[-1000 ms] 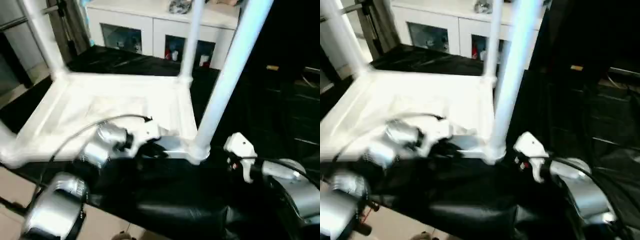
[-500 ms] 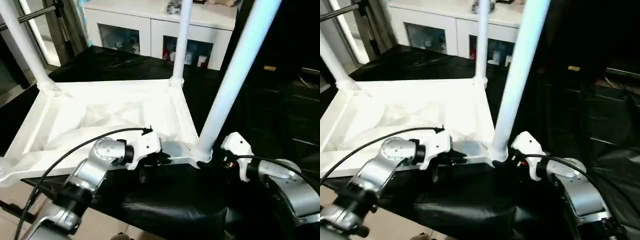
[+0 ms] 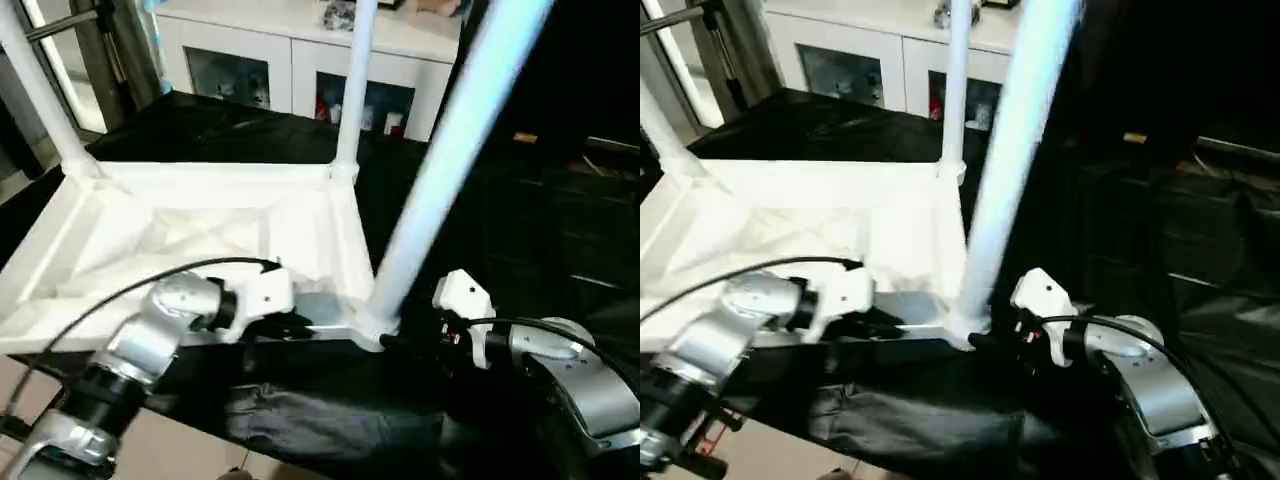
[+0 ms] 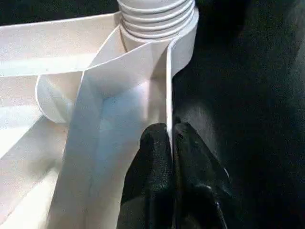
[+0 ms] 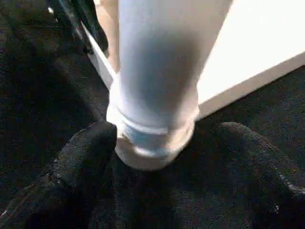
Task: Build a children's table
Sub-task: Rotate leg to tighten
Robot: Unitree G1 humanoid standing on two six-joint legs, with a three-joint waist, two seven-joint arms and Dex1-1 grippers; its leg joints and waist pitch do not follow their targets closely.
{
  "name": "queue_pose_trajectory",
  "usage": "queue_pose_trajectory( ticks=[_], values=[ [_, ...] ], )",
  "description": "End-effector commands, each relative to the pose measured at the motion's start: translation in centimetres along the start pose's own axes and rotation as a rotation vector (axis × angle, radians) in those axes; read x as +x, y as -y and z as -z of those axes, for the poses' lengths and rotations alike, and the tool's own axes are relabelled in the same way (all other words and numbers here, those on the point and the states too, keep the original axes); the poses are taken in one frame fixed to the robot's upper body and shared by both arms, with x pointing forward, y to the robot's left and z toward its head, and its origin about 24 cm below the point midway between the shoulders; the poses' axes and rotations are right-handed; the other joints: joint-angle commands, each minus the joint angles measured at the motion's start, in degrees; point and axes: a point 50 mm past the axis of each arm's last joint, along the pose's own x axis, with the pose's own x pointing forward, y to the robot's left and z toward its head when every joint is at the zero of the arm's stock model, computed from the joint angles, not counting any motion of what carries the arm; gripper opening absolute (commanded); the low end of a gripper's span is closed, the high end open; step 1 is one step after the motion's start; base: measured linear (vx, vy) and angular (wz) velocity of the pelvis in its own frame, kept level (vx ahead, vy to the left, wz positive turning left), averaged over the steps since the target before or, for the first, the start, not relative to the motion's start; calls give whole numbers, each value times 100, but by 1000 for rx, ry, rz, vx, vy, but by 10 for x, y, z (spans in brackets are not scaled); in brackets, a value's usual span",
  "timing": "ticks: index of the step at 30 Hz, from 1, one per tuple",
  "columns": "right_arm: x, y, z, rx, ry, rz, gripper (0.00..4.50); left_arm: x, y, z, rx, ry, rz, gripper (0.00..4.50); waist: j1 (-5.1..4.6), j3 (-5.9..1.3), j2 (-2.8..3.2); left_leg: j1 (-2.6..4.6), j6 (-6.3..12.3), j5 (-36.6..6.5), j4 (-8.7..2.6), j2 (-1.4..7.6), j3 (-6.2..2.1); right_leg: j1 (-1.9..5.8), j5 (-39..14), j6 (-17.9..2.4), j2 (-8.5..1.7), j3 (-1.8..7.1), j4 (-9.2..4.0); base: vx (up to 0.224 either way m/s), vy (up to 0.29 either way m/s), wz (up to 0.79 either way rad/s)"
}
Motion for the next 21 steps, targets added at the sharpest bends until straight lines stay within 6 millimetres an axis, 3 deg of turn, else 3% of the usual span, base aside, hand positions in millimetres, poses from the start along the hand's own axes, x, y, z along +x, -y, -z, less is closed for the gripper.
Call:
queue_pose_trajectory(
  ticks=[1, 5, 6, 8, 10, 21],
  values=[
    [1, -2, -8, -24, 29, -1, 387, -11, -7, 7, 8, -56, -43, 0, 45, -301, -19, 37, 68, -1492, -451, 181, -56, 237, -1573, -936, -346, 222, -501, 0, 0, 0],
    [9, -7, -10, 26, 61, -32, 387, -10, -6, 9, -19, -35, -30, 0, 39, -311, -13, 38, 52, -1435, -449, 185, -54, 241, -1346, -1010, -345, 225, -472, 0, 0, 0],
    [11, -8, -11, 42, 71, -32, 416, -10, -6, 10, -26, -32, -30, 0, 37, -311, -10, 37, 54, -1437, -454, 184, -56, 243, -1321, -1030, -340, 222, -468, 0, 0, 0],
    [12, -8, -12, 47, 79, -29, 416, -10, -6, 10, -29, -29, -30, 0, 39, -312, 14, 39, 38, -1468, -455, 187, -60, 242, -1326, -1042, -349, 223, -466, 0, 0, 0],
    [17, -8, -14, 33, 86, -10, 444, -9, -7, 9, -28, -16, -21, 0, 30, -305, -1, 44, -15, -1524, -463, 181, -56, 234, -1402, -1031, -343, 223, -480, 0, 0, 0],
    [33, -4, -16, 37, 87, 10, 430, -3, -10, 4, -39, 18, -27, 0, 52, -313, 4, 59, -54, -1475, -459, 182, -50, 235, -1259, -1069, -351, 232, -462, 0, 0, 0]
  ],
)
